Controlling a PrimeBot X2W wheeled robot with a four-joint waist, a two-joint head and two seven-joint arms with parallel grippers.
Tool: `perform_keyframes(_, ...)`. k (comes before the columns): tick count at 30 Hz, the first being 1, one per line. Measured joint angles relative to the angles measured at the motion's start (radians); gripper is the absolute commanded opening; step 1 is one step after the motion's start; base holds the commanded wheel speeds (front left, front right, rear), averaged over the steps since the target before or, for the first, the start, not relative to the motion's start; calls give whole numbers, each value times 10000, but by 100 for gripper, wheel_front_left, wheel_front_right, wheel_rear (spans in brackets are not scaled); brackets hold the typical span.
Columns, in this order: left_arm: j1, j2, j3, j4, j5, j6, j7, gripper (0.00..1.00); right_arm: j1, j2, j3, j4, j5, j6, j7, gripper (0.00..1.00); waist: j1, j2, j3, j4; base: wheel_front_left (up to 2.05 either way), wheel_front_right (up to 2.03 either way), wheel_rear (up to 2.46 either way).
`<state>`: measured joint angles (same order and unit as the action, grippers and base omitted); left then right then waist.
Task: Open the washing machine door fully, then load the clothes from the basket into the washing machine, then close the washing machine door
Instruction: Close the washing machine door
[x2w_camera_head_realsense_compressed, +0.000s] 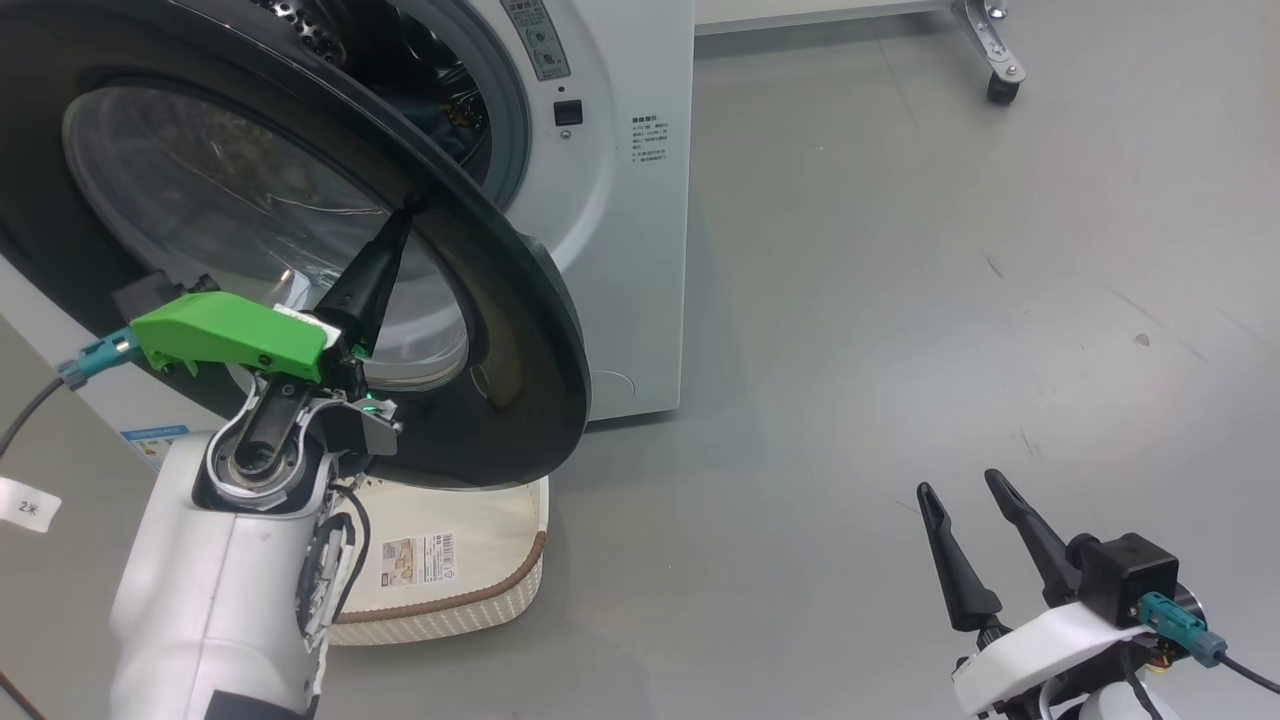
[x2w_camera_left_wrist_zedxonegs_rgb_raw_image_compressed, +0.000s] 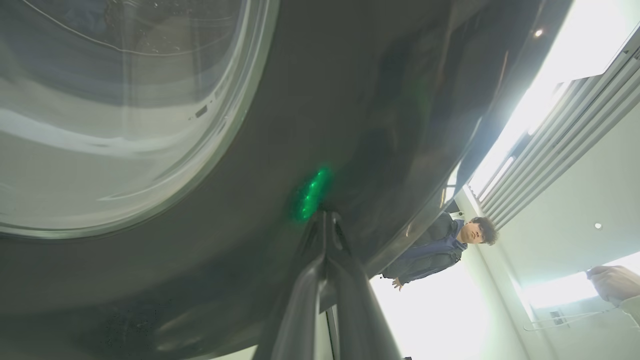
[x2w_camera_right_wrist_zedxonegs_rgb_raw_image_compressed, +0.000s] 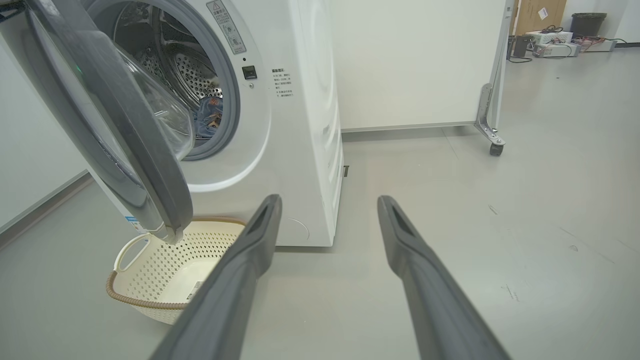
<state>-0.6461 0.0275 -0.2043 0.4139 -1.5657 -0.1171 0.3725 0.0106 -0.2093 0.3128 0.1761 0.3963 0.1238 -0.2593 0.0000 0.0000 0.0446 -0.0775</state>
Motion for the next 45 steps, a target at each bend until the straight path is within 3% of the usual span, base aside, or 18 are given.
perform_keyframes(7,-30,157,-477,-330,1662,0,-750,0,2,31,-399,-12,2,0,0,100,0,0,30,138,0,0,0)
perform_keyframes(10,-4,598,-744,-520,2617,0,-1321,49,7,48,-604,-17,2,0,0,100,0,0,29,257,0,0,0)
perform_keyframes(11,18,784,-836,-571,2978,0,-1517,84,8,56,-669,-19,2,0,0,100,0,0,25,302,0,0,0)
perform_keyframes(12,55,941,-903,-619,3260,0,-1739,97,9,75,-727,-23,2,0,0,100,0,0,20,348,0,0,0)
perform_keyframes(13,118,1089,-997,-663,3542,0,-1923,100,15,88,-765,-27,2,0,0,100,0,0,12,397,0,0,0)
perform_keyframes(23,1496,2372,-1981,-456,6916,-2,-4176,100,71,148,-1045,-148,-4,0,0,100,0,0,-136,859,0,0,0)
perform_keyframes(28,2132,2418,-2293,-391,8044,125,-5306,100,115,150,-1246,-280,-54,0,0,100,0,0,-123,1107,0,0,0)
perform_keyframes(33,2944,2445,-2556,-232,8922,727,-6299,100,123,207,-1185,-349,-115,0,0,100,0,0,-54,1337,0,0,0)
perform_keyframes(45,4076,2550,-2476,-428,10159,1521,-6291,100,124,226,-1064,-359,-186,0,0,100,0,0,-61,1378,0,0,0)
